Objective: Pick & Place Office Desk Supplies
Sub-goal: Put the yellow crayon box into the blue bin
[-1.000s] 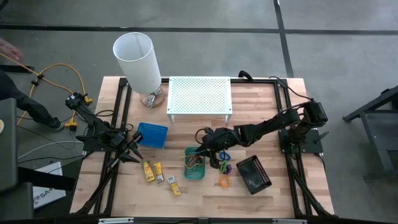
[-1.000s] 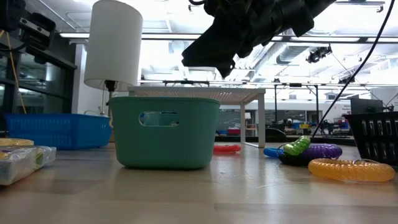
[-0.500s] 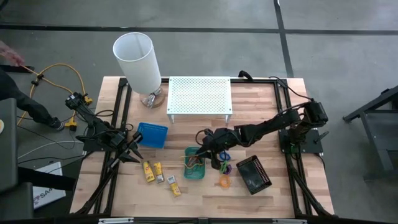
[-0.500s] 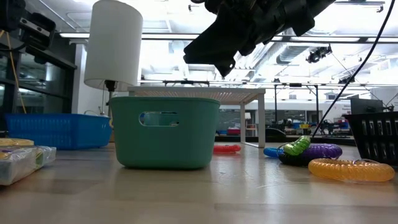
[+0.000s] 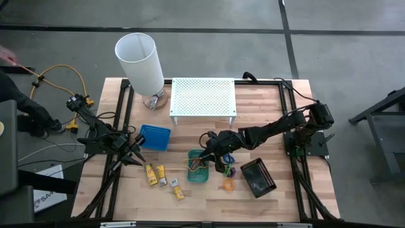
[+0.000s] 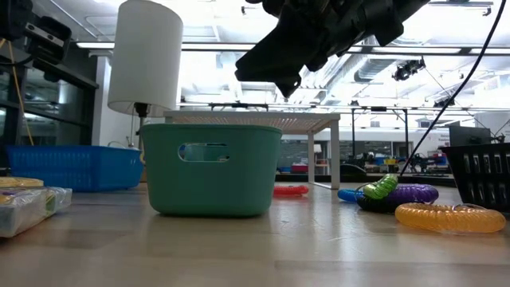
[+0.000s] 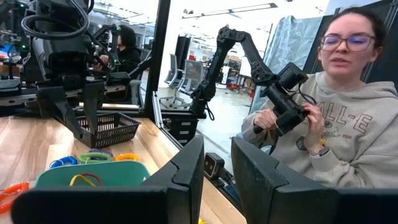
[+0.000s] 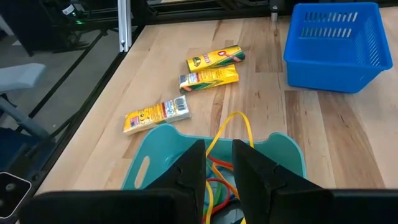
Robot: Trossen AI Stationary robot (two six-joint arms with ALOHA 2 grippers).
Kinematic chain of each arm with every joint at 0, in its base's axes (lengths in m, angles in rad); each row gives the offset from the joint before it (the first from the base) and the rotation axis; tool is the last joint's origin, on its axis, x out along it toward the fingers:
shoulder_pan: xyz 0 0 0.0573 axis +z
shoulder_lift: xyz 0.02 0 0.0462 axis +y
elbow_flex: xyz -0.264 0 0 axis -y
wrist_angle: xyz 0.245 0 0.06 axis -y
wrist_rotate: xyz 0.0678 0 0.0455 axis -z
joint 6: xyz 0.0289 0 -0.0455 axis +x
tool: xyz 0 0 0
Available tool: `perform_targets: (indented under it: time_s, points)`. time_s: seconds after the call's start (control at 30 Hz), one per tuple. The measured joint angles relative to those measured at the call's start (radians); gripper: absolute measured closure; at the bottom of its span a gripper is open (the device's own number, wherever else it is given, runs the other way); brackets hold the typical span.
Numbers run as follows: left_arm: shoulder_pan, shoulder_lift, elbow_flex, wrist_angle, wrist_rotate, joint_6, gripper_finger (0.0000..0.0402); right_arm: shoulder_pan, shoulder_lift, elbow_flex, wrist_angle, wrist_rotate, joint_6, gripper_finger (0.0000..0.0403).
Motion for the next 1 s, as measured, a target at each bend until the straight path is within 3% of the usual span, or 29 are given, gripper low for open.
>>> perform_targets:
  time_s: [0.3,0.53,0.8,1.0]
  points:
    - [0.0,0.0,0.0,0.0,0.0,0.0,0.0323,0.0,-0.034,-0.001,-0.059,0.014,-0.005,0.0337]
    - [0.0,0.0,0.0,0.0,0.0,0.0,0.0323,0.0,-0.177,0.0,-0.235,0.205,-0.04,0.0337]
    - [0.0,0.0,0.0,0.0,0.0,0.0,0.0323,-0.026,-0.358,0.0,-0.373,0.24,-0.056,0.0337]
    - [0.0,0.0,0.0,0.0,0.0,0.0,0.0323,-0.055,-0.454,0.0,-0.496,0.345,-0.057,0.0337]
